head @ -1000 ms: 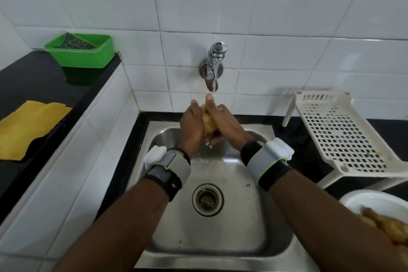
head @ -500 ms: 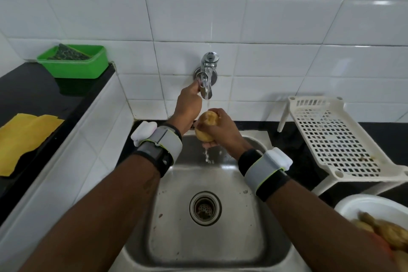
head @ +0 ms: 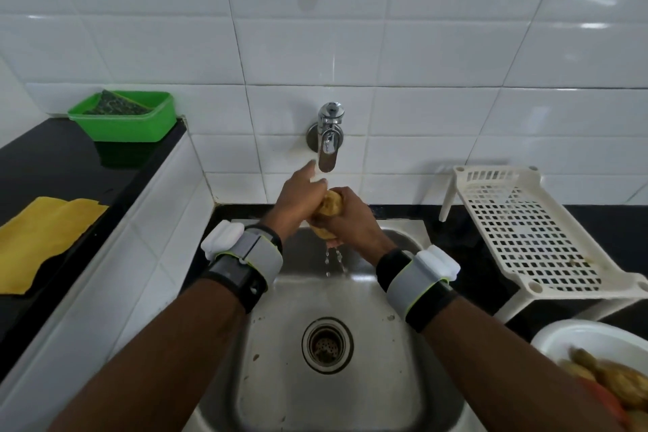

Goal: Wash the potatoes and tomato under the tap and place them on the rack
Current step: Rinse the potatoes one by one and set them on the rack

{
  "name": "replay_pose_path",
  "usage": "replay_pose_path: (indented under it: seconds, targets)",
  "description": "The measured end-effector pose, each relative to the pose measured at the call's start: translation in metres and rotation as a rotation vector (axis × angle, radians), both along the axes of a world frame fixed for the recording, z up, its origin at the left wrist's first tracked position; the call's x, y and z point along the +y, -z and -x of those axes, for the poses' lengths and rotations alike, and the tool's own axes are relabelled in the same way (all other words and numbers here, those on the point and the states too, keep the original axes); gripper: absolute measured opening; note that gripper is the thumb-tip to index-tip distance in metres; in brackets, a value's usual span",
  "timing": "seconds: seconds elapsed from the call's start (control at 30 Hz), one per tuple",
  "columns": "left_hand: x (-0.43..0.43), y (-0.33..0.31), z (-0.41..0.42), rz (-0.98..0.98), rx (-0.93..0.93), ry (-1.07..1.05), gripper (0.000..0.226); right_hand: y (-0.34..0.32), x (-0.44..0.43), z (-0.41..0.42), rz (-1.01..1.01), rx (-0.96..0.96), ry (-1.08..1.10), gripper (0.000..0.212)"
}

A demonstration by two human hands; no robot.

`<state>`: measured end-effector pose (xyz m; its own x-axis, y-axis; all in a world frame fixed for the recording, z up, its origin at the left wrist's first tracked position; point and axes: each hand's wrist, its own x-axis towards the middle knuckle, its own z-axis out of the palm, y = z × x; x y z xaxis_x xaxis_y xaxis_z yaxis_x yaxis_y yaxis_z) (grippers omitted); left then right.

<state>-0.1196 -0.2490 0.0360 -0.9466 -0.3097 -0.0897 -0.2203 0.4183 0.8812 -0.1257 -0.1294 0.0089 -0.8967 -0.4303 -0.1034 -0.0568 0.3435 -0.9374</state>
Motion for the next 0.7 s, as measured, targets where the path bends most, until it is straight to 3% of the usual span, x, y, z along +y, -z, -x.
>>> replay_pose_path:
  seconds: [0.17,0.7]
  targets:
    - [0.0,0.015,-0.023,-0.151,-0.175,0.07,0.048,0.001,0.004,-0.002,-0.058,0.018,0.001,0.049]
    - [0.015,0.011,-0.044,-0.147,-0.095,0.051,0.036,-0.016,0.017,-0.02,-0.192,0.136,-0.034,0.047]
